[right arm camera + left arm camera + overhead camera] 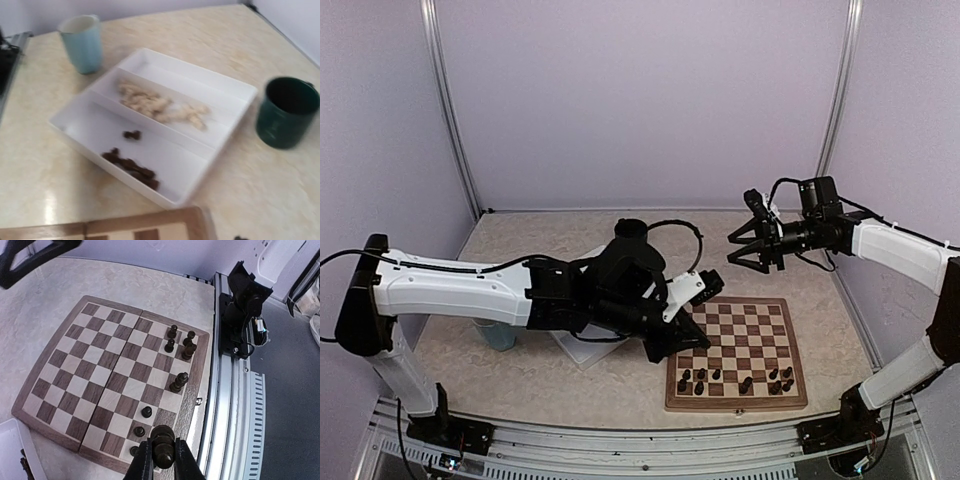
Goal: Set up the chess pieces on the board
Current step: Pick up the bishop from f8.
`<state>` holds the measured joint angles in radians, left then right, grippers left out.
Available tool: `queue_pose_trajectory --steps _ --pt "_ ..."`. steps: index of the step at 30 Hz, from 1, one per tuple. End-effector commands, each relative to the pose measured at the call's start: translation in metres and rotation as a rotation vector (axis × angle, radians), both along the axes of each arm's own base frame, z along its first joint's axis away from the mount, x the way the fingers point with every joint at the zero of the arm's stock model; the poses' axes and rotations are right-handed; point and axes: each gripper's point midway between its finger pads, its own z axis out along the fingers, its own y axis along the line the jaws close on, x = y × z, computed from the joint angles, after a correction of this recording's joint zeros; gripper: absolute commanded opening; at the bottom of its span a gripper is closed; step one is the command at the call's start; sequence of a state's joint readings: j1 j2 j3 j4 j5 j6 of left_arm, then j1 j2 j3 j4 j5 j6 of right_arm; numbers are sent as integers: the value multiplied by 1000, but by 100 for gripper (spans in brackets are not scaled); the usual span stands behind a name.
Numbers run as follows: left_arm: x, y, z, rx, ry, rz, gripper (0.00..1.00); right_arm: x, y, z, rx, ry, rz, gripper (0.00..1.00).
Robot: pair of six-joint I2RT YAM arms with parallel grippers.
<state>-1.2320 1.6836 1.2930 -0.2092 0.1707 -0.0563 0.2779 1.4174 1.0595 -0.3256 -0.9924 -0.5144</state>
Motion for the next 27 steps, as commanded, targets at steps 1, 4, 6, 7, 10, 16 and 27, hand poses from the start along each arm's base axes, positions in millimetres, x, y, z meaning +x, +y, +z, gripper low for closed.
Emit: queue_pose_trajectory --steps 1,4,6,7,10,16,27 --pt "-10 -20 -30 121 -59 -66 11 20 -13 0 -42 -36 -113 62" --pt "-15 -34 -43 146 -70 -97 11 24 -15 -4 -61 -43 -134 62" --pt "-18 -41 -55 174 -71 -115 11 26 -17 -6 -70 -51 -143 62" --pt "-20 -44 -58 183 -72 -125 11 27 -18 -7 -76 -52 -148 62" --pt "-26 -51 -74 223 -66 -156 11 28 -19 -8 -82 -57 -153 62" --pt "-36 -57 -101 308 -58 -199 11 27 -19 -12 -87 -54 -145 63" --pt "-33 -61 -120 363 -61 -188 12 25 -17 -13 -82 -47 -129 63"
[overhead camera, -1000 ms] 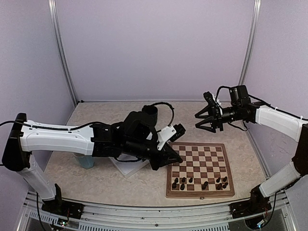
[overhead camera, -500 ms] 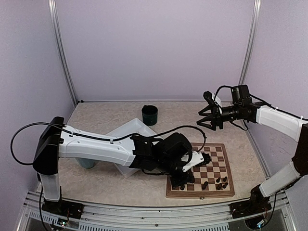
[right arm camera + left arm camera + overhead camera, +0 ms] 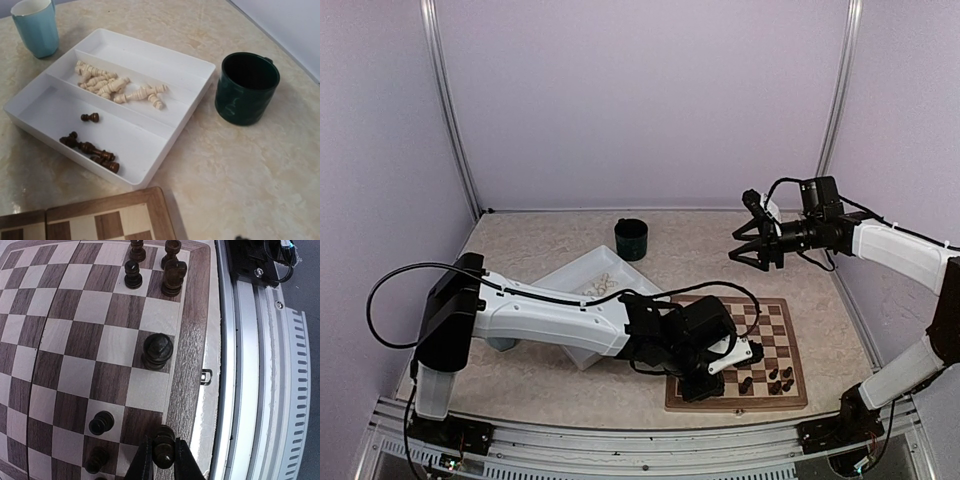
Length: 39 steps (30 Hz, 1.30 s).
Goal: Set up the chess pieces on the board
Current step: Pick up the bishop from f8.
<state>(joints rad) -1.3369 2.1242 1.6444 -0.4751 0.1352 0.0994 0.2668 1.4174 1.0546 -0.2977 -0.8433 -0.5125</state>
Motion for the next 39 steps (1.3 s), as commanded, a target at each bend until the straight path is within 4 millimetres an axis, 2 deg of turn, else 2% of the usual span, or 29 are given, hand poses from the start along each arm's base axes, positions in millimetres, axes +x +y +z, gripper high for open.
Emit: queue_pose_trajectory --steps 1,20,29,34,39 --pt "2 -7 0 9 -24 -4 12 0 -4 -2 0 -2 1 63" --pt "6 -7 -17 78 -66 17 13 -4 -1 -7 2 19 30 63" --pt "11 -5 -17 82 -77 39 13 -5 -1 -7 4 21 36 63" --pt "10 -8 -14 71 -74 37 21 -5 -1 -7 5 23 39 63" --pt "7 -9 -12 62 -64 28 23 -5 -1 -7 4 24 40 64"
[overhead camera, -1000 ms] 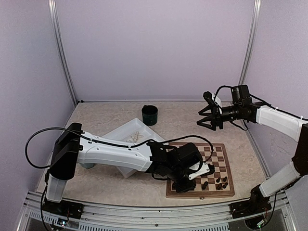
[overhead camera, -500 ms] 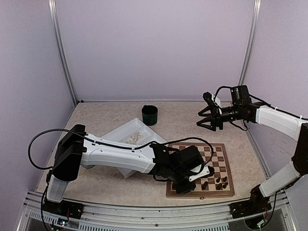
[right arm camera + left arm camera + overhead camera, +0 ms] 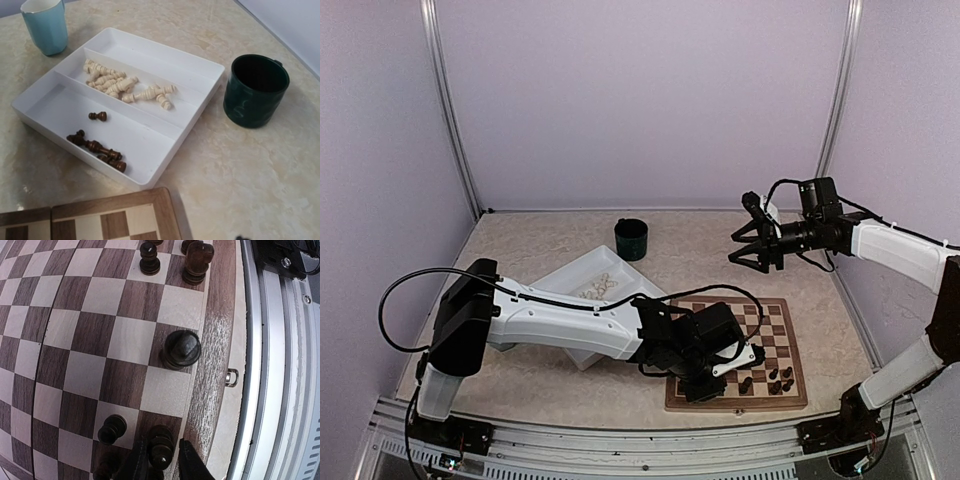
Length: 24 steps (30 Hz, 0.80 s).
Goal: Set up the chess pieces on the board
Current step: Pick up the bishop from f8.
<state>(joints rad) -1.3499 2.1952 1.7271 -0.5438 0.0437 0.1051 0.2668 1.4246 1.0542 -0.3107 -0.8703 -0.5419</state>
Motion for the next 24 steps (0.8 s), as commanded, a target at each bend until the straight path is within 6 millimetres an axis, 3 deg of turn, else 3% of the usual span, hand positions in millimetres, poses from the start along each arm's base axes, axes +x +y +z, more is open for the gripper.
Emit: queue_pose_trajectory --steps 1,10,15,22,24 --pt "-3 -7 6 -14 3 -8 23 -1 -3 -5 1 26 7 63" --pt "-3 -8 24 -53 -1 -3 27 -1 -2 -6 4 33 9 64" --pt "-2 -9 61 -122 -21 19 29 -1 -2 -7 7 43 10 65" --pt "18 23 116 -249 -90 143 33 0 0 -11 10 63 19 64" --pt "41 45 129 -289 -105 261 33 -1 0 -10 14 69 25 63"
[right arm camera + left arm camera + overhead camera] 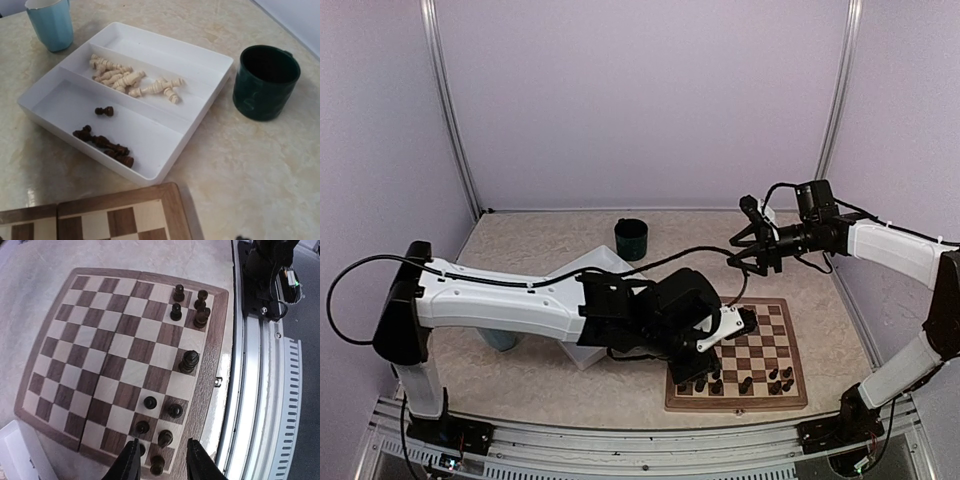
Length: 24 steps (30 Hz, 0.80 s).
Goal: Set up the chess pieces on the board
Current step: Pick up the bishop from f8, then pick up the pawn from the storage box.
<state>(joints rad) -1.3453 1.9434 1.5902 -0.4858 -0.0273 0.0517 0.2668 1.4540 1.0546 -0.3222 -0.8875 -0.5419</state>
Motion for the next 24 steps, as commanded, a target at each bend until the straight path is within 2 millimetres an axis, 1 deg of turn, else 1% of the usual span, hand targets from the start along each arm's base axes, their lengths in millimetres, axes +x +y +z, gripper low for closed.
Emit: queue_pose_trajectory --steps 1,3,4,5,7,8,9,12,15,24 --pt "47 37 39 -130 -23 258 33 -1 -1 1 15 28 13 63" --pt "80 70 30 -122 -10 438 33 -1 -1 1 15 26 13 62" --pt "96 91 27 -116 -18 534 32 -1 -1 1 14 24 12 62" --pt "109 109 20 -101 -10 626 32 0 -1 2 14 21 11 62" --pt "129 144 4 -61 17 766 31 0 -2 1 10 21 9 62" --pt "134 157 -5 -41 29 809 30 1 -2 0 7 22 7 61" --pt "137 165 -12 -29 40 833 30 1 -2 -1 4 20 6 61" --pt "142 182 -29 -18 64 877 28 2 -2 -3 0 22 5 61" --pt "149 193 -40 -17 81 917 27 1 -2 -4 -1 26 7 60" --pt "162 198 -66 -10 136 922 26 1 -2 -8 -3 36 13 59"
